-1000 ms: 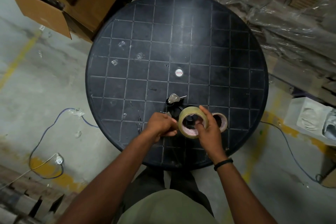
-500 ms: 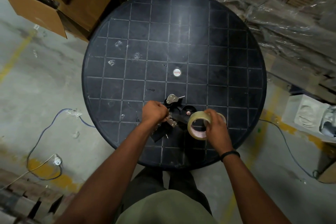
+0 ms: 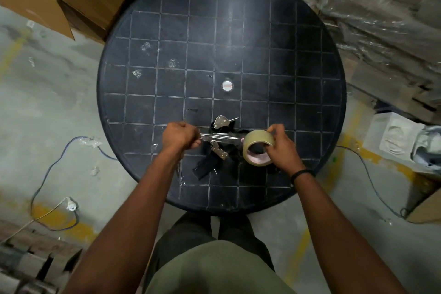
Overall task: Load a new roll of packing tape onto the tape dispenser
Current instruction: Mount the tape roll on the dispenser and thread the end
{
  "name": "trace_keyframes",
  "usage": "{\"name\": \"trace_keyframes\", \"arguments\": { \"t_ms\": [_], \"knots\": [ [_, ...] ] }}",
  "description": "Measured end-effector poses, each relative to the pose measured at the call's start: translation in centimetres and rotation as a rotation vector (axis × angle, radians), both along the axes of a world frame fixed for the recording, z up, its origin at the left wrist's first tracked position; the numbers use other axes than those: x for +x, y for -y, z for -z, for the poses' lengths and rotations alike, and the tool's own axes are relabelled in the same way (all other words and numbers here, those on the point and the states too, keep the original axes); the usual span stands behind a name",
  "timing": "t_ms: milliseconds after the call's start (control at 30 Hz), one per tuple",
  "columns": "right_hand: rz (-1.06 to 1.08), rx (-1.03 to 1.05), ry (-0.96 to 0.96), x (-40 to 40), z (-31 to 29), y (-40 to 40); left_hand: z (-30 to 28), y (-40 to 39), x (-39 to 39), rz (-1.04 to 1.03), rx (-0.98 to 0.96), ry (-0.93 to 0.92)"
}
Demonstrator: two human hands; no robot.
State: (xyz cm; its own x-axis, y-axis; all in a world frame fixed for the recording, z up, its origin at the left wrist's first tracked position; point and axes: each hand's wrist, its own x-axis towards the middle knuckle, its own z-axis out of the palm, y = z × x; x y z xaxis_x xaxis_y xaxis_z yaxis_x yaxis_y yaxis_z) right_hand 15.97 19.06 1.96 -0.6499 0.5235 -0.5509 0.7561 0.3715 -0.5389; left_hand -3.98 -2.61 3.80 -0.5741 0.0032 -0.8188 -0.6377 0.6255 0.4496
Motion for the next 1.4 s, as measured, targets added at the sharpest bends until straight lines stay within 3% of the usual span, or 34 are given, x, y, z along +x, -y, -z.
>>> {"name": "trace_keyframes", "arguments": {
  "t_ms": [133, 233, 500, 667, 967, 1400],
  "knots": [
    [0.204, -0.334, 0.016, -1.2, 0.2, -0.8, 0.2, 0.5, -0.8, -0.058, 0.042, 0.038],
    [0.228, -0.423, -0.028, -2.3, 0.7, -1.1, 0.6, 0.9, -1.5, -0.095, 0.049, 0.063],
    [0.164, -0.319, -0.111, -2.9, 2.3, -0.2, 2.4, 2.2, -2.0, -0.121, 0.017, 0.135],
    [0.082, -0.178, -0.084, -3.2, 4.0, 0.1, 3.0, 2.6, -1.9, -0.115, 0.006, 0.128],
    [-0.108, -0.135, -0.080, -3.4, 3.5, -0.5, 3.0, 2.3, -1.8, -0.136, 0.044, 0.072],
    [-0.111, -0.021, -0.010, -2.8, 5.3, 1.5, 3.1, 0.5, 0.1, -0.370, 0.175, 0.007]
  ]
}}
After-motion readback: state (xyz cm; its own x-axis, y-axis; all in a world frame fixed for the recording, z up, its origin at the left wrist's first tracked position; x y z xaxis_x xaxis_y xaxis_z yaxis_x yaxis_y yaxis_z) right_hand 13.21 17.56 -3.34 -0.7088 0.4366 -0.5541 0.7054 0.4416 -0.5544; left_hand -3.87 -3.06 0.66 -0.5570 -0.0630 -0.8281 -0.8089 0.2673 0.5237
